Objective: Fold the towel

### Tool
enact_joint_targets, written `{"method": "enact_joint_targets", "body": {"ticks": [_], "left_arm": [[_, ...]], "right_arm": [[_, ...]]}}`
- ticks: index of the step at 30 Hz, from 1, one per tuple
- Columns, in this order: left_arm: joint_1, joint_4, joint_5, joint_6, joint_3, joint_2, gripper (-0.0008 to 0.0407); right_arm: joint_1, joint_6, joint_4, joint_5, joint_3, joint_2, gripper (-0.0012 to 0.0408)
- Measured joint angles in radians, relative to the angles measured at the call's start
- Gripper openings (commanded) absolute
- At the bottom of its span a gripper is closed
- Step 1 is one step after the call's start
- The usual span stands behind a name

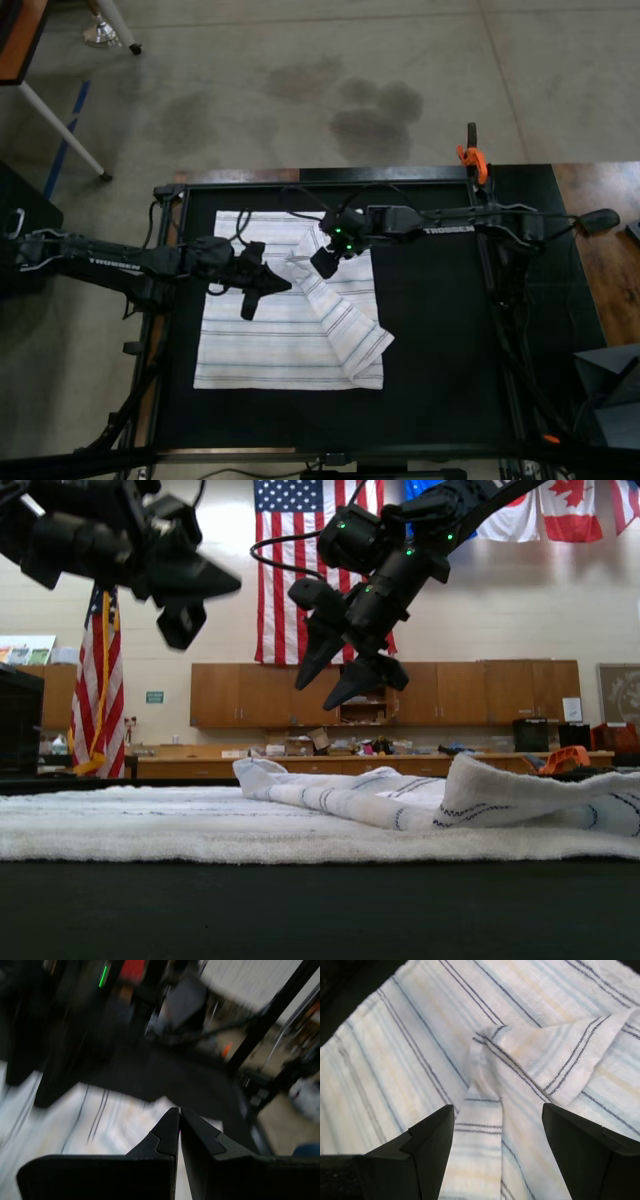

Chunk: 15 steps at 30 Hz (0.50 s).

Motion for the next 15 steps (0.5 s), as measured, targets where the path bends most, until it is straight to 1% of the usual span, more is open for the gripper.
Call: {"method": "enact_joint_targets", "body": {"ticks": [6, 8, 11, 15], "left_arm": [[0.000, 0.003, 0.007, 0.042, 0.000, 0.099, 0.0000], [0.000, 0.043, 0.019, 0.056, 0.000, 0.146, 0.0000], [-0.005, 0.126, 0.060, 0.083, 0.000, 0.221, 0.0000], [-0.029, 0.220, 0.060, 0.182, 0.010, 0.321, 0.0000]], "right_arm": [[0.011, -0.011, -0.030, 0.012, -0.001, -0.071, 0.0219], [0.014, -0.018, -0.037, 0.013, -0.001, -0.091, 0.0216], [0.014, -0.019, -0.045, 0.015, -0.002, -0.124, 0.0215], [0.013, -0.019, -0.046, 0.021, -0.002, -0.161, 0.0215]]}}
